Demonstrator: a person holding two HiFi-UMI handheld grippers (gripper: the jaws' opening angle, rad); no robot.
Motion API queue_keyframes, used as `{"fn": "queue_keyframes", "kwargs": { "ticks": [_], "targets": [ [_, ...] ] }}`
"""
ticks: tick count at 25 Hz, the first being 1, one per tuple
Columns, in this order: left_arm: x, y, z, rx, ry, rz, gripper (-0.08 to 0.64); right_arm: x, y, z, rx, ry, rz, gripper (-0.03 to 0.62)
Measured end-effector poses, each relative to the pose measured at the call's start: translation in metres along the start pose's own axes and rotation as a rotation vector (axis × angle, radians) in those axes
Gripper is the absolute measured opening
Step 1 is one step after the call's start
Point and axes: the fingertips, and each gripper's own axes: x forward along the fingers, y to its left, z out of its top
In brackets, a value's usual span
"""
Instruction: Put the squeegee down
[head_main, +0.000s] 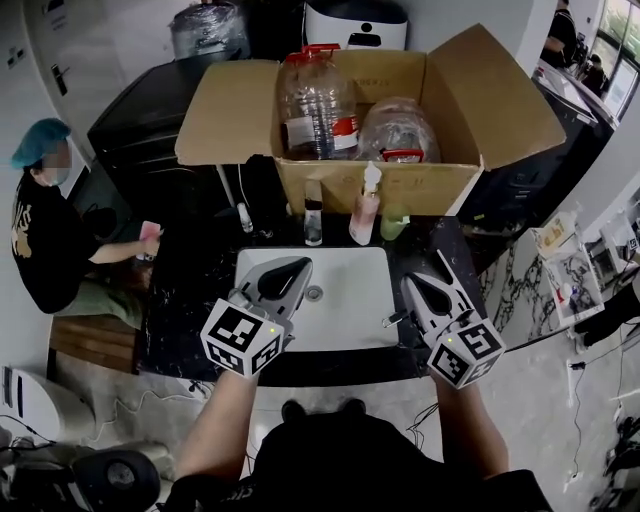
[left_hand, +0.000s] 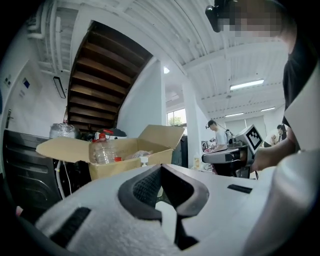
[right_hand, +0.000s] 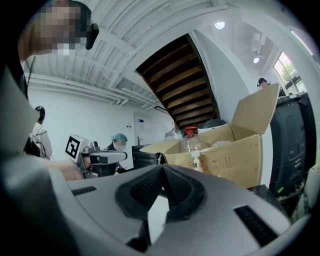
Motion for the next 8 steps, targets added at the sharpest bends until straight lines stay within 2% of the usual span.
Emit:
{"fn": "queue_keyframes", "kwargs": {
  "ticks": [8],
  "targets": [
    [0.011,-0.005,-0.009,-0.024,0.014,0.017,0.008,-0.006,-0.014,-0.01,0.021,0.01,-0.023,0.003]
  ]
}}
